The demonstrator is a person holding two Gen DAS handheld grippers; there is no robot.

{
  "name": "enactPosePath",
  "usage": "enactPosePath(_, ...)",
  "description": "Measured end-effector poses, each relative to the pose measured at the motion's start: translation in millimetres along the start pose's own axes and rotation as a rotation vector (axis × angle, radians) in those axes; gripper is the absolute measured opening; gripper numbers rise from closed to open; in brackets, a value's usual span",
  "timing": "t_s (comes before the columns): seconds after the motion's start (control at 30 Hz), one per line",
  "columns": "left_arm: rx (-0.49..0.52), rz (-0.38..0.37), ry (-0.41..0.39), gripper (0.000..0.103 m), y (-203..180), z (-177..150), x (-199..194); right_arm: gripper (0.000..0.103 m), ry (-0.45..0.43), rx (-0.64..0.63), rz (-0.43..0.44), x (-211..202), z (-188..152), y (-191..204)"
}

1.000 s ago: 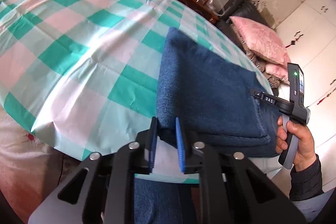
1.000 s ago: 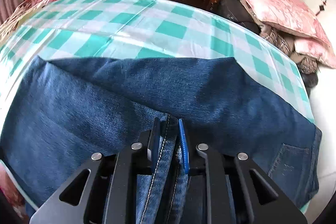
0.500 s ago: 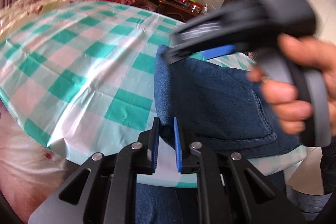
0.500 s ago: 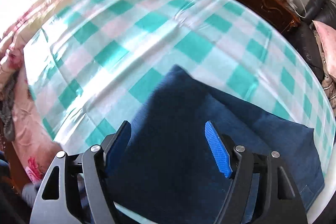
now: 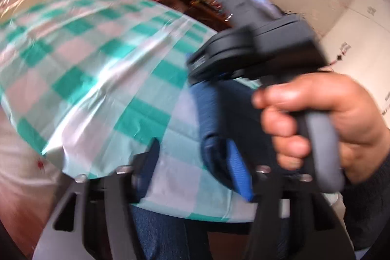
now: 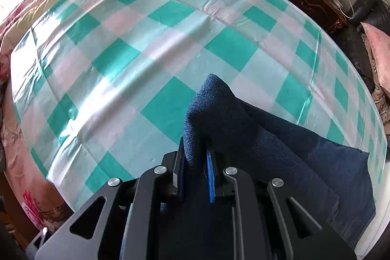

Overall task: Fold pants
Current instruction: 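Grasp the folded jeans edge with the right tool while the left tool grasps beside it, then lift the held edge and fold it over onto the jeans with both tools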

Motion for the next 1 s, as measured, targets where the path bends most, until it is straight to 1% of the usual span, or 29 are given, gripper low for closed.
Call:
enactPosePath(0.03, -0.018, -0.003, 0.014, 0.058, 2.2, -1.9, 6.3, 0.014, -0.003, 0.004, 0.003, -0.8, 0.4, -0.7)
enactPosePath(0.07, -0.032, -0.009, 0.021, 0.055, 3.3, -1.7, 11.1, 0.014, -0.004, 0.006, 0.007, -1.2, 0.3, -0.9)
enactPosePath(0.1, -0.037, -0.022, 0.025, 0.036, 1.7, -0.1, 15.3, 0.013, -0.008, 0.011, 0.013, -1.6, 0.3, -1.6)
enactPosePath(0.13, -0.021, -0.028, 0.033, 0.016, -2.2, 1.8, 17.8, 0.012, -0.017, 0.017, 0.022, -4.0, 0.7, -3.6)
enactPosePath(0.2, 0.029, -0.004, 0.008, 0.014, -15.3, 6.2, 12.2, 0.011, -0.041, 0.04, 0.047, -13.7, 3.4, -11.1)
enactPosePath(0.27, 0.129, 0.014, -0.051, 0.013, -43.2, 16.1, -4.6, 0.01, -0.075, 0.076, 0.1, -33.8, 6.0, -22.1)
enactPosePath(0.3, 0.174, 0.021, -0.081, 0.013, -58.3, 20.6, -13.3, 0.01, -0.108, 0.097, 0.139, -54.0, 7.1, -33.5)
enactPosePath(0.33, 0.237, 0.027, -0.122, 0.012, -82.3, 26.8, -25.0, 0.01, -0.137, 0.11, 0.162, -71.5, 7.3, -44.1)
enactPosePath(0.37, 0.289, 0.025, -0.155, 0.012, -104.5, 31.4, -34.1, 0.01, -0.183, 0.133, 0.194, -99.3, 6.2, -63.2)
enactPosePath(0.43, 0.415, 0.009, -0.229, 0.012, -163.4, 38.0, -52.0, 0.01, -0.251, 0.184, 0.243, -141.8, 0.0, -98.8)
enactPosePath(0.47, 0.479, -0.001, -0.261, 0.012, -194.4, 38.5, -59.7, 0.01, -0.288, 0.214, 0.265, -165.1, -5.6, -122.3)
enactPosePath(0.53, 0.603, -0.029, -0.314, 0.012, -261.3, 30.9, -70.7, 0.01, -0.364, 0.294, 0.302, -212.6, -31.3, -187.5)
enactPosePath(0.57, 0.686, -0.051, -0.344, 0.012, -306.6, 19.0, -72.0, 0.01, -0.384, 0.32, 0.309, -225.5, -43.1, -211.2)
enactPosePath(0.6, 0.749, -0.062, -0.364, 0.012, -340.9, 6.1, -69.0, 0.01, -0.41, 0.361, 0.311, -240.4, -65.0, -249.1)
enactPosePath(0.63, 0.806, -0.073, -0.372, 0.012, -372.8, -11.4, -64.8, 0.01, -0.425, 0.395, 0.316, -247.3, -82.4, -277.4)
enactPosePath(0.67, 0.847, -0.087, -0.367, 0.012, -398.9, -28.7, -57.1, 0.01, -0.44, 0.451, 0.324, -250.5, -110.1, -316.1)
enactPosePath(0.7, 0.891, -0.105, -0.355, 0.012, -428.3, -52.8, -44.3, 0.01, -0.443, 0.486, 0.316, -248.0, -130.9, -342.8)
enactPosePath(0.73, 0.929, -0.113, -0.345, 0.012, -447.3, -71.5, -32.7, 0.01, -0.443, 0.517, 0.297, -242.2, -154.2, -368.3)
enactPosePath(0.77, 0.983, -0.115, -0.33, 0.012, -467.5, -97.5, -15.5, 0.01, -0.438, 0.547, 0.28, -233.4, -178.0, -392.5)
enactPosePath(0.8, 1.019, -0.112, -0.309, 0.012, -481.8, -121.4, 1.6, 0.01, -0.414, 0.596, 0.278, -213.8, -207.0, -421.1)
enactPosePath(0.83, 1.066, -0.102, -0.267, 0.012, -495.6, -155.0, 29.1, 0.01, -0.381, 0.63, 0.28, -194.3, -226.3, -439.4)
enactPosePath(0.87, 1.102, -0.086, -0.244, 0.012, -500.6, -173.4, 46.0, 0.01, -0.343, 0.651, 0.276, -171.9, -244.9, -453.9)
enactPosePath(0.9, 1.144, -0.061, -0.215, 0.012, -503.3, -192.7, 67.1, 0.01, -0.29, 0.664, 0.271, -140.4, -265.1, -467.9)
enactPosePath(0.93, 1.182, -0.036, -0.175, 0.013, -500.9, -212.6, 90.0, 0.01, -0.242, 0.677, 0.268, -114.2, -279.9, -476.5)
enactPosePath(0.97, 1.212, -0.014, -0.162, 0.016, -497.9, -224.7, 103.7, 0.012, -0.214, 0.699, 0.293, -93.5, -291.2, -481.7)
enactPosePath(1.0, 1.25, 0.01, -0.178, 0.02, -496.4, -231.4, 111.5, 0.014, -0.22, 0.712, 0.321, -84.8, -294.7, -480.6)
Point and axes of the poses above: each gripper's, at about its wrist camera, not at the fingertips, and x roughly the way its jaws point, y to its left, z to its top, the point moved 10 cm from there along x, roughly the way its jaws point, and after that the axes turned 4 degrees about z, right-handed, at the moved point
